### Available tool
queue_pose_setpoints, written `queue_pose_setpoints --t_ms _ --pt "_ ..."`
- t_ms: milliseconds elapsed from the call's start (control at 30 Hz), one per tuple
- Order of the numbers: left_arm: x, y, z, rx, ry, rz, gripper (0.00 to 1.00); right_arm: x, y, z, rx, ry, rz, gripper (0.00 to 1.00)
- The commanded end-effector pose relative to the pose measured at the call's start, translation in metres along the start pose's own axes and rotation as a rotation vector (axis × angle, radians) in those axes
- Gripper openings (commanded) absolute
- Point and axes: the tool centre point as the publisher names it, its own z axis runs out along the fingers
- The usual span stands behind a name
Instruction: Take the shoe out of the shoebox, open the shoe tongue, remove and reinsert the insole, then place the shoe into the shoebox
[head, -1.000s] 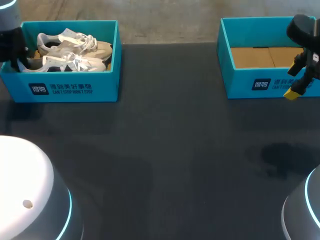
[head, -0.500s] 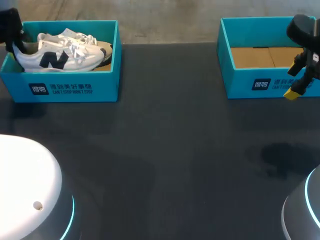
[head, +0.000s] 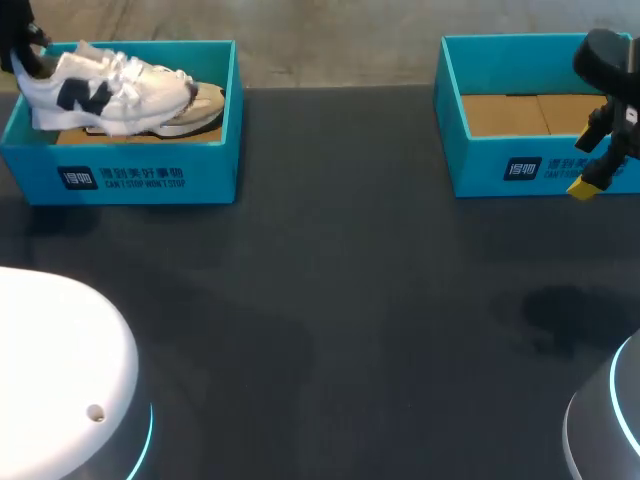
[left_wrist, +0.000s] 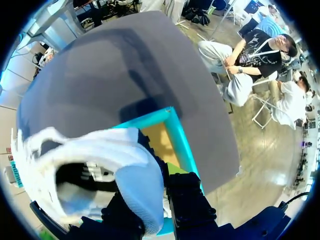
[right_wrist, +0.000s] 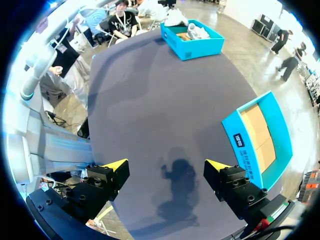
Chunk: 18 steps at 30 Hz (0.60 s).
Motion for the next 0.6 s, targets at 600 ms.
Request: queue_pose_setpoints --t_ms 600 --pt "-0.033 -0.032 -0.055 -0.026 0.016 -0.067 0.00 -0.001 0.002 0.000 0.005 0.003 0.002 1.00"
